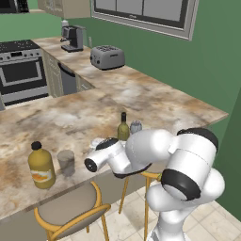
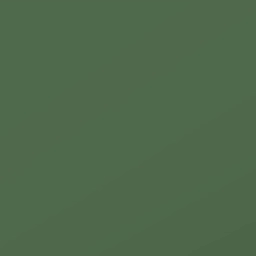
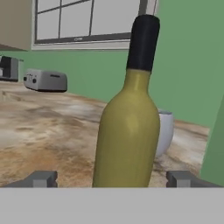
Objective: There is a wine glass and glass cup on the dining counter. Place the wine bottle next to the wine glass and the juice bottle next to the glass cup.
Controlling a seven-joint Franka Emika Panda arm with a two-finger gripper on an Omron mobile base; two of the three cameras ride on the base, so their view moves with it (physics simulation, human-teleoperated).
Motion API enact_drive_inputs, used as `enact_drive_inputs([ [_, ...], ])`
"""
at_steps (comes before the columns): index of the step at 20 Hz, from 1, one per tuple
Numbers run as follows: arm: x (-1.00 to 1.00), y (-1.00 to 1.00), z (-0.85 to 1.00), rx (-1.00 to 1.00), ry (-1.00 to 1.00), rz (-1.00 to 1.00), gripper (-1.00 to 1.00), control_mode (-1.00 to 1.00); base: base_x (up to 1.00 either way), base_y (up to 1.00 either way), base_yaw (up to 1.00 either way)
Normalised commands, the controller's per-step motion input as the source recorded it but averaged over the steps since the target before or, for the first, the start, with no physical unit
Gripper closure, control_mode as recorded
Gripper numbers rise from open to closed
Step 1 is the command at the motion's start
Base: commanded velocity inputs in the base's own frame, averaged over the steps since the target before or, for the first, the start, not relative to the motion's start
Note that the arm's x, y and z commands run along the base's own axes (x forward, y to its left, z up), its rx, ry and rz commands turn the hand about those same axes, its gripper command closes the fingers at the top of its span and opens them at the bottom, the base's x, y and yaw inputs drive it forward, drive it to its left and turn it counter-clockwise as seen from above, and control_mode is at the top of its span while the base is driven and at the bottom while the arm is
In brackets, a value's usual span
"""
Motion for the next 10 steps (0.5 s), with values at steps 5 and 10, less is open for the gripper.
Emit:
enact_drive_inputs([
  [5,-0.16,0.00,0.30,0.05,0.01,0.00,-1.00,-1.00,0.00,0.00,0.00],
  [10,-0.26,0.00,0.45,0.12,0.05,0.00,-1.00,-1.00,0.00,0.00,0.00],
])
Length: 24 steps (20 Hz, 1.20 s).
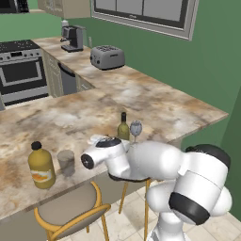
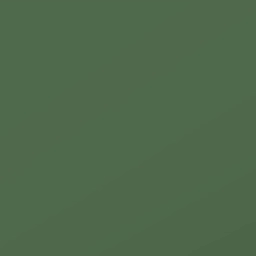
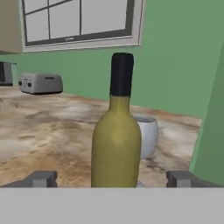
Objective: There is a wine glass and glass cup on the dining counter. Place the wine bottle next to the wine glass and the juice bottle next to the glass cup.
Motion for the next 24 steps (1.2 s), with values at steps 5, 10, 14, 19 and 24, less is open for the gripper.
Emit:
enact_drive_inputs([
  [5,-0.34,-0.08,0.48,0.16,0.11,0.00,-1.00,-1.00,0.00,0.00,0.00],
  [10,-0.40,-0.17,0.41,0.17,0.18,0.07,-1.00,-1.00,0.00,0.00,0.00],
  [14,-0.43,-0.30,0.43,0.14,0.07,0.17,-1.00,-1.00,0.00,0.00,0.00],
  [19,-0.46,-0.22,0.33,0.06,0.02,0.21,-1.00,-1.00,0.00,0.00,0.00],
  [24,-0.44,-0.23,0.32,0.04,0.02,0.24,-1.00,-1.00,0.00,0.00,0.00],
])
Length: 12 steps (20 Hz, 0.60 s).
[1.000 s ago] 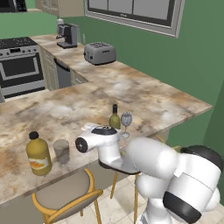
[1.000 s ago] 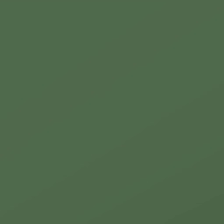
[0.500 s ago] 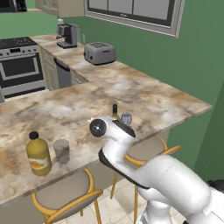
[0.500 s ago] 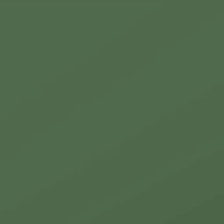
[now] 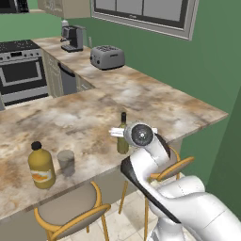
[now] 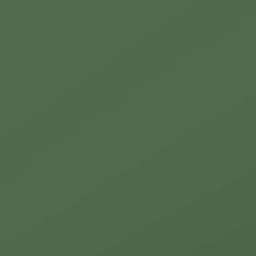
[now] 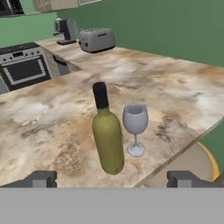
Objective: There is a wine glass and glass cup on the dining counter. Place the wine bottle next to the wine glass and the juice bottle next to the glass cup.
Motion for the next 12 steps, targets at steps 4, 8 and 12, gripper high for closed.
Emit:
enact_drive_inputs([
  [4,-0.42,-0.18,0.31,0.00,0.05,0.23,-1.00,-1.00,0.00,0.00,0.00],
  [8,-0.37,-0.17,0.33,0.02,0.11,0.20,-1.00,-1.00,0.00,0.00,0.00],
  [12,-0.42,-0.06,0.36,0.01,0.13,0.10,-1.00,-1.00,0.00,0.00,0.00],
])
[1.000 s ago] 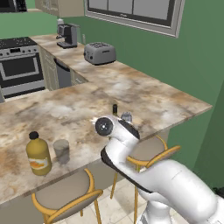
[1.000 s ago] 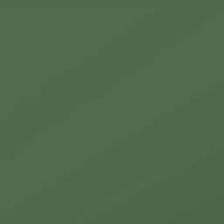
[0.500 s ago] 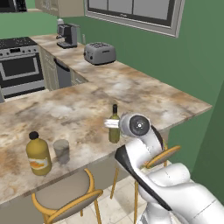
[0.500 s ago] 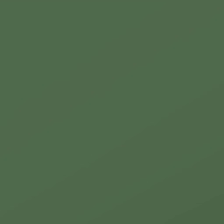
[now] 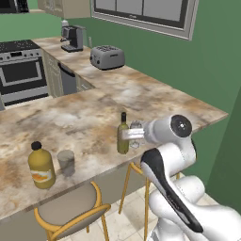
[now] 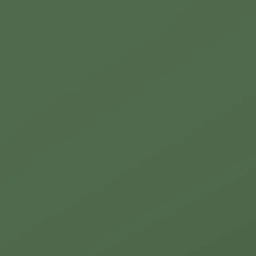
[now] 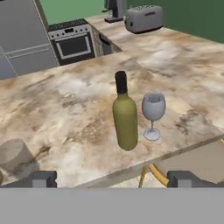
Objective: There is a wine glass and glass cup on the dining counter. Place the wine bottle next to the wine glass and the juice bottle next to the glass cup.
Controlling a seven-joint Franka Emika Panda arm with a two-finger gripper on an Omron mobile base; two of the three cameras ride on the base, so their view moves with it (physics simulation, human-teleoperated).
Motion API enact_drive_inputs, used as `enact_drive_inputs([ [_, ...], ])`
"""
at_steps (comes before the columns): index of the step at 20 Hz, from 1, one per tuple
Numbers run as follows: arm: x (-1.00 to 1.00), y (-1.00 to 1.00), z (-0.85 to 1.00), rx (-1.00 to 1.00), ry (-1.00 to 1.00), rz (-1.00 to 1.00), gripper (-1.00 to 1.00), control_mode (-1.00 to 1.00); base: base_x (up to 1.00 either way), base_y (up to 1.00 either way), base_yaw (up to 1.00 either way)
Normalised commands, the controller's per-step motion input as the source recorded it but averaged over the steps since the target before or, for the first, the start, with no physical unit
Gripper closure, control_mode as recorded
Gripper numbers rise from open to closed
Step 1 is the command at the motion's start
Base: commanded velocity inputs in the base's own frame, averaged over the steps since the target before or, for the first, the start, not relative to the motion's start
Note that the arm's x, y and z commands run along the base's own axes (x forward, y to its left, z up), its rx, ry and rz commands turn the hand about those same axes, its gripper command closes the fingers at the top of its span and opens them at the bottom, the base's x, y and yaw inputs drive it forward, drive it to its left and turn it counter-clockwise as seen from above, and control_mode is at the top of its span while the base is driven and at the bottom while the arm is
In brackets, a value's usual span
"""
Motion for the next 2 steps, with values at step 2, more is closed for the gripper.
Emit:
enact_drive_inputs([
  [2,-0.46,0.00,0.34,0.00,0.15,0.04,-1.00,-1.00,0.00,0.00,0.00],
])
